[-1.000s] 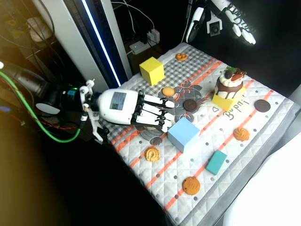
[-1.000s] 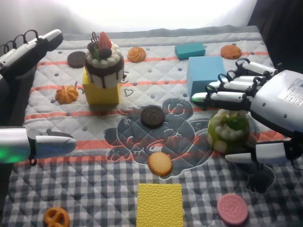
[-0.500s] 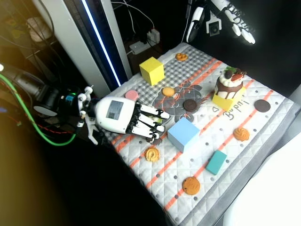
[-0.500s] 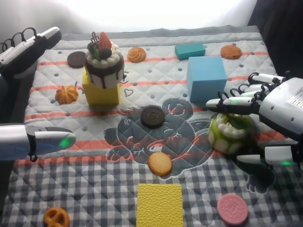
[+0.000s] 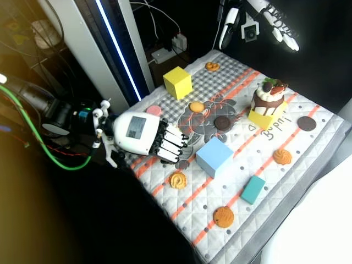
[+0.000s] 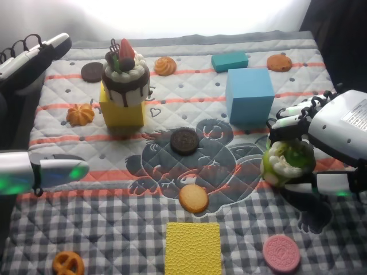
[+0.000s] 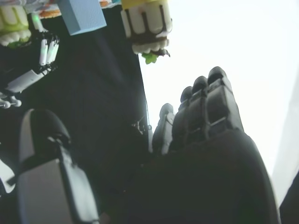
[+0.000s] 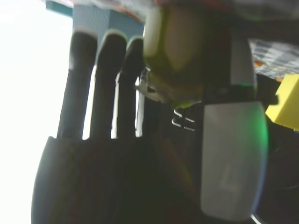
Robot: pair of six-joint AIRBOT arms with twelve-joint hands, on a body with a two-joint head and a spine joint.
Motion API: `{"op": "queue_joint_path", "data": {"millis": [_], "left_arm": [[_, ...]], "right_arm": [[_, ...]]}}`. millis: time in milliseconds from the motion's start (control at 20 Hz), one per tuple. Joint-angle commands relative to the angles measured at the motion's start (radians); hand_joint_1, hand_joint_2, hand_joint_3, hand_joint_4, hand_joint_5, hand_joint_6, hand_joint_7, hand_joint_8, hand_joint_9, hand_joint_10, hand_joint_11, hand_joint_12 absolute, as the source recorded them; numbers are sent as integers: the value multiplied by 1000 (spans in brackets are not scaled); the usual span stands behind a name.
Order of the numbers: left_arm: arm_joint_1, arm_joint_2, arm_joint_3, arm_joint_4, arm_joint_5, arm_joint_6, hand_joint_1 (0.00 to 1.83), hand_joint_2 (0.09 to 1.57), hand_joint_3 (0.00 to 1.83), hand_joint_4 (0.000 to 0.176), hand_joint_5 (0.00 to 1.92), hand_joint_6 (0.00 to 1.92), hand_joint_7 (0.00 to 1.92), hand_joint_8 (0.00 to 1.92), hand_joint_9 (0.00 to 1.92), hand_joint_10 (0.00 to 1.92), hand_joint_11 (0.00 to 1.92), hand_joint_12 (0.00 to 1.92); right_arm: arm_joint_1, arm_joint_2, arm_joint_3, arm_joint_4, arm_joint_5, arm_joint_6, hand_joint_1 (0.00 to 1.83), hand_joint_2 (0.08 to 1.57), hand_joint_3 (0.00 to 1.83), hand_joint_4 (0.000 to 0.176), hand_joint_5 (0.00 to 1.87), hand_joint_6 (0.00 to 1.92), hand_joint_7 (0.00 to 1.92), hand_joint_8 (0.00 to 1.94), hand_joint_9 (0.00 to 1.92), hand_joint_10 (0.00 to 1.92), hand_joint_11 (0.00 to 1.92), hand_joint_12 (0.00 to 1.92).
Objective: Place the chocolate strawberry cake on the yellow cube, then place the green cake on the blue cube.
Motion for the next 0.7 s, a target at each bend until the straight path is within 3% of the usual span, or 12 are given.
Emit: {"op": "queue_joint_path", "data": {"millis": [0,50,100,150,250,300,350,400,450,550,600,650], "left_arm": [[-2,0,-2,6,-123,-3,885,781,0,176,0,0,0,0,0,0,0,0],[-1,0,-2,4,-123,-4,885,781,0,176,0,0,0,0,0,0,0,0],[1,0,-2,3,-123,-4,882,773,0,176,0,0,0,0,0,0,0,0],[2,-1,-2,2,-123,-4,882,768,0,176,0,0,0,0,0,0,0,0],[3,-2,-2,1,-122,-4,886,770,0,176,0,0,0,0,0,0,0,0],[5,-3,-2,-1,-122,-4,889,766,0,176,0,0,0,0,0,0,0,0],[8,-4,-1,-4,-120,-4,888,761,0,176,0,0,0,0,0,0,0,0],[8,-5,-1,-4,-117,-4,897,760,0,176,0,0,0,0,0,0,0,0],[8,-6,0,-4,-115,-4,881,772,0,176,0,0,0,0,0,0,0,0],[9,-7,2,-6,-111,-4,865,771,0,176,0,0,0,0,0,0,0,0],[10,-7,2,-7,-110,-4,858,775,0,176,0,0,0,0,0,0,0,0],[10,-7,2,-8,-108,-4,855,775,0,176,0,0,0,0,0,0,0,0]], "right_arm": [[19,18,-1,-7,158,3,1242,1157,0,0,996,733,844,1444,719,1479,626,1732],[20,32,-4,-10,179,13,1242,1157,0,0,996,733,844,1444,719,1479,626,1732],[21,46,-4,-12,205,30,1248,1130,0,0,1079,656,872,1348,757,1308,643,1612],[25,58,-4,-12,227,42,1249,1144,0,0,1102,607,791,1455,681,1441,608,1707],[51,73,3,-12,249,42,1236,1178,1,0,1023,743,726,1542,621,1436,549,1653],[67,73,13,-12,249,42,1337,1160,0,0,1010,807,821,1328,728,1416,511,1457],[87,70,27,-12,248,42,1244,1148,2,0,1019,899,812,1267,638,969,376,1318],[112,62,43,-12,247,42,1214,1141,0,10,963,1012,895,1125,740,631,388,1218],[135,51,59,-12,245,42,1325,1133,0,0,924,1071,973,1030,808,1082,505,1217],[193,18,97,-12,221,42,1219,1128,0,3,1015,871,904,1168,757,762,526,1294],[215,3,112,-12,206,42,1226,1103,1,9,997,887,1020,999,856,684,574,1297],[254,-23,138,-15,179,42,1236,1087,0,0,1002,869,1089,903,939,675,634,1320]]}}
